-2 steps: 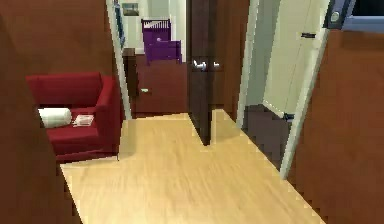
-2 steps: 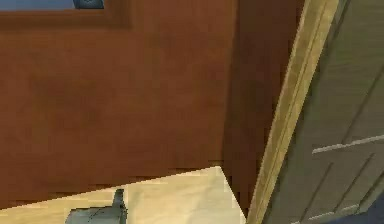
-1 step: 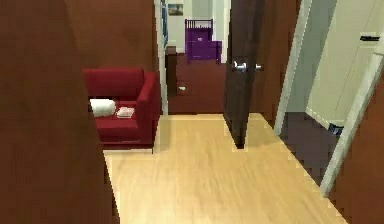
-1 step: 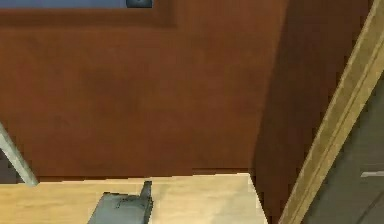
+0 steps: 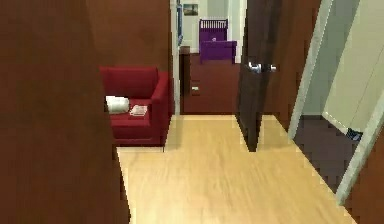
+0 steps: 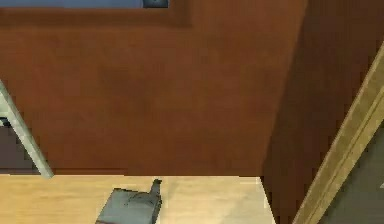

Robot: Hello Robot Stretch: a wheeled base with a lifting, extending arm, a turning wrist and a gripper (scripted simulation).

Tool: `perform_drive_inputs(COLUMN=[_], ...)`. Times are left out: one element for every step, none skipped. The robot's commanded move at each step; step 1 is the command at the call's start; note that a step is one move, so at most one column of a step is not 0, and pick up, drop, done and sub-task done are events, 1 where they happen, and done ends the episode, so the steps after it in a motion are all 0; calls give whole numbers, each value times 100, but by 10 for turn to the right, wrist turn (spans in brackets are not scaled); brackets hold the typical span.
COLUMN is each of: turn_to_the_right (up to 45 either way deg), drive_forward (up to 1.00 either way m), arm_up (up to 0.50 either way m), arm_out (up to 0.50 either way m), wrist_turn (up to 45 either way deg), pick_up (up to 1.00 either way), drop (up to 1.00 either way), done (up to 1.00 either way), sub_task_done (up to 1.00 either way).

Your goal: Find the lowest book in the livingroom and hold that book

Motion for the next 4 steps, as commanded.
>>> perform_drive_inputs(turn_to_the_right=[0,0,-450,-450], drive_forward=[100,35,0,0], arm_up=[0,0,0,0], arm_out=[0,0,0,0], wrist_turn=[0,0,0,0], pick_up=[0,0,0,0], drop=[0,0,0,0], done=[0,0,0,0], sub_task_done=[0,0,0,0])
